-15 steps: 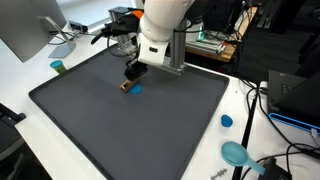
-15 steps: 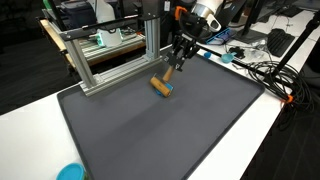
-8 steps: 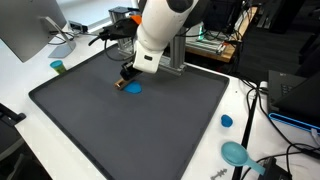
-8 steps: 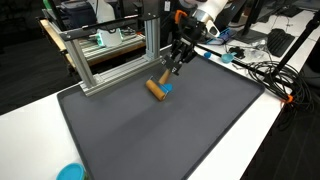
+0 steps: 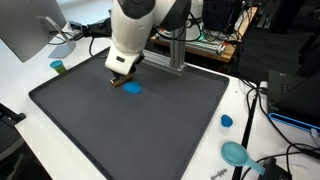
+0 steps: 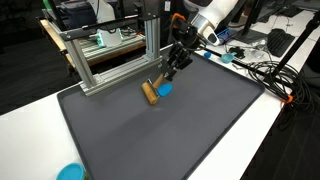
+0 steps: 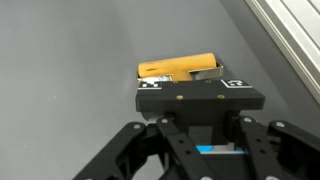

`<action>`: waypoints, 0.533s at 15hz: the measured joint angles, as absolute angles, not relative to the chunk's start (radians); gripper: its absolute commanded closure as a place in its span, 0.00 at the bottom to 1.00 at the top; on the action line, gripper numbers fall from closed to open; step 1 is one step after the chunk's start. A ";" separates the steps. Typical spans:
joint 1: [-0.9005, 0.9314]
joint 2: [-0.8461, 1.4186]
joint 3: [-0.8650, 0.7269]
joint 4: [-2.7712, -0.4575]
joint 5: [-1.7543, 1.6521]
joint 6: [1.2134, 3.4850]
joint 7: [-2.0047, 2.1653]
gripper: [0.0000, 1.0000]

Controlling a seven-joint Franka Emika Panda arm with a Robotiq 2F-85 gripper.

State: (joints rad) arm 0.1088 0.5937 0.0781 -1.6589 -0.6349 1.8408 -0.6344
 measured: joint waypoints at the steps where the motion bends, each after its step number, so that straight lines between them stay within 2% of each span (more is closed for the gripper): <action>1: 0.089 0.592 0.077 -1.627 -0.593 1.821 -0.640 0.78; 8: -0.100 0.558 0.029 -1.361 -0.324 1.540 -0.773 0.78</action>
